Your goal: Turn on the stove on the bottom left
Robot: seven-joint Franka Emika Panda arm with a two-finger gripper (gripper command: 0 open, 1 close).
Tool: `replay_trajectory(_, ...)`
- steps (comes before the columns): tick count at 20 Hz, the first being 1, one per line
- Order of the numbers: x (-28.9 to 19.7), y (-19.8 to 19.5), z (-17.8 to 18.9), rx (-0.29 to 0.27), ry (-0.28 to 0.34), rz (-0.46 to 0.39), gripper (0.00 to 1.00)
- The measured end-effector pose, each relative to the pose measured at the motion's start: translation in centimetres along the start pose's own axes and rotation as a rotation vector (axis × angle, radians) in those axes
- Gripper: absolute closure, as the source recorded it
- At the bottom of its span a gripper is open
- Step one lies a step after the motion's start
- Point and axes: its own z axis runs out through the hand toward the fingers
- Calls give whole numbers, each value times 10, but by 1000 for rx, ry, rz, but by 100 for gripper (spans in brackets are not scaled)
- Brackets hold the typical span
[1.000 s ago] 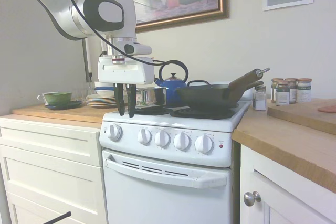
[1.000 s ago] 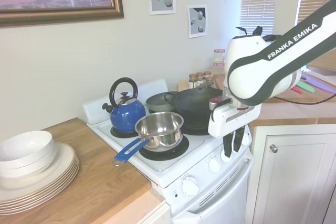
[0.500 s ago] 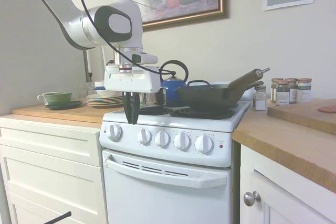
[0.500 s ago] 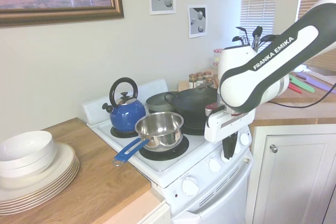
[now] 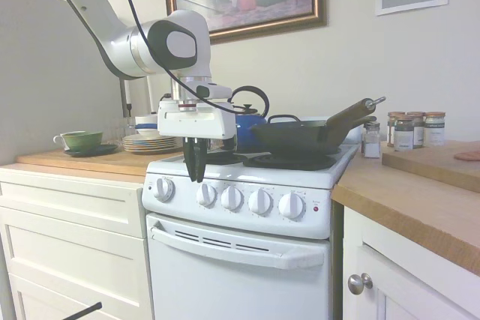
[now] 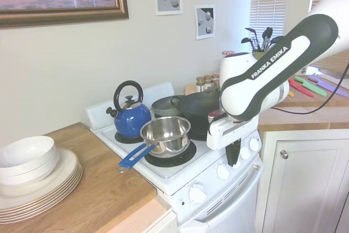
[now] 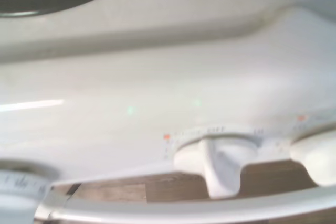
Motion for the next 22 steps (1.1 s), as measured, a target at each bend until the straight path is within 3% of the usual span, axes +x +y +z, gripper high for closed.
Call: replay_trajectory(22, 20, -20, 23, -13, -3, 5, 100)
